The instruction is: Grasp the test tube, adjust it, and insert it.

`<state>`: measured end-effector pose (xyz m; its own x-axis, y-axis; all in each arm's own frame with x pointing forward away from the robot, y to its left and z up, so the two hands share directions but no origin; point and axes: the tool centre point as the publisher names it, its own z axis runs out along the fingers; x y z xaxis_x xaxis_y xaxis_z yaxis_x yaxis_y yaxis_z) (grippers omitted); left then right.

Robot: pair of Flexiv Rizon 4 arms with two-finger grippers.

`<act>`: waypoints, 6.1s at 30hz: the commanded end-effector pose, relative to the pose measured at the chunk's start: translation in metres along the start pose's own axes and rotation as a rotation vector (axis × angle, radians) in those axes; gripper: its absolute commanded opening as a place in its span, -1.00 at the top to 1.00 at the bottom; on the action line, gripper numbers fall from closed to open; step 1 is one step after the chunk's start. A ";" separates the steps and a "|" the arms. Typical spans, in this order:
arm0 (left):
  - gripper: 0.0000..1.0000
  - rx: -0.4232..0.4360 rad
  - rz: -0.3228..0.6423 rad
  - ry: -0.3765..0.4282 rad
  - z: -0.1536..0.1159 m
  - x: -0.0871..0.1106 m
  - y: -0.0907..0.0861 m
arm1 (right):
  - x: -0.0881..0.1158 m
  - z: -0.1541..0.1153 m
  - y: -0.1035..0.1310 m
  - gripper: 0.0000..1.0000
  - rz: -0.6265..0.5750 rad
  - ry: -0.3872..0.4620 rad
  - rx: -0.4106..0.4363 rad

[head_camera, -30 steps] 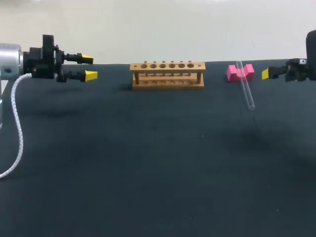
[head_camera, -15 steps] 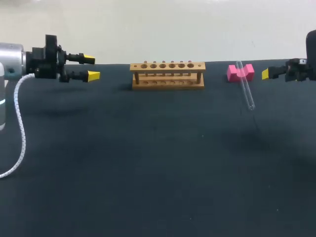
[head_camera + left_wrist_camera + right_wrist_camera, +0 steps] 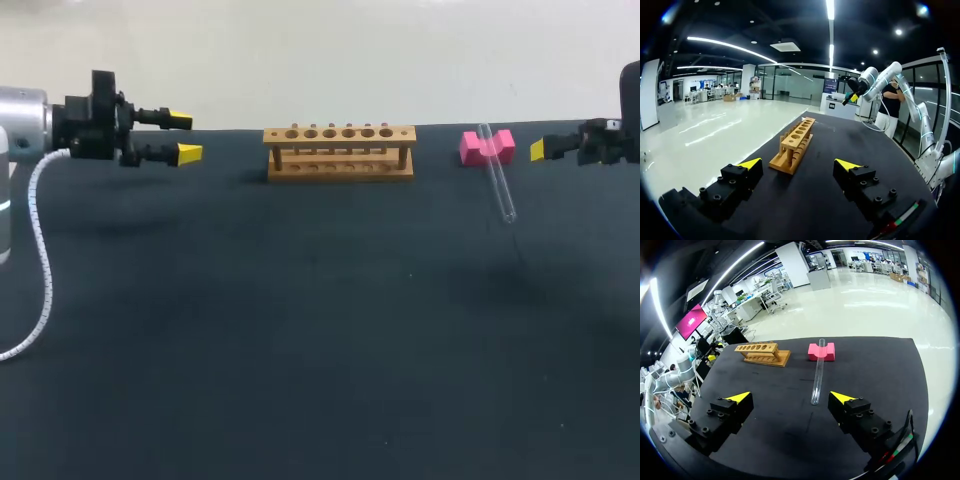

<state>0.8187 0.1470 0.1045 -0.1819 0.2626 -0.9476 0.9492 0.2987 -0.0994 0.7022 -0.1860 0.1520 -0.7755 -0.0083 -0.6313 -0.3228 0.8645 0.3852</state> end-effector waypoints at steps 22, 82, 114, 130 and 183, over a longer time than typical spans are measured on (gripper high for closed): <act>-1.00 -0.007 0.003 -0.004 0.000 0.001 -0.002 | -0.005 0.032 -0.010 -1.00 -0.109 -0.234 0.412; -1.00 -0.007 0.003 -0.004 0.000 0.001 -0.002 | -0.009 0.068 -0.037 -1.00 -0.370 -0.827 0.340; -1.00 -0.007 0.003 -0.004 0.000 0.001 -0.002 | -0.025 0.090 -0.054 -1.00 -0.560 -1.270 0.246; -1.00 -0.007 0.003 -0.004 0.000 0.001 -0.002 | -0.026 0.092 -0.058 -1.00 -0.556 -1.298 0.202; -1.00 -0.007 0.003 -0.004 0.000 0.001 -0.002 | -0.033 0.172 -0.064 -1.00 -0.335 -1.159 0.176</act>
<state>0.8184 0.1468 0.1045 -0.1819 0.2620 -0.9478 0.9487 0.3001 -0.0991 0.8363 -0.1521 0.0427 -0.5228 -0.0654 -0.8499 -0.1774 0.9836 0.0334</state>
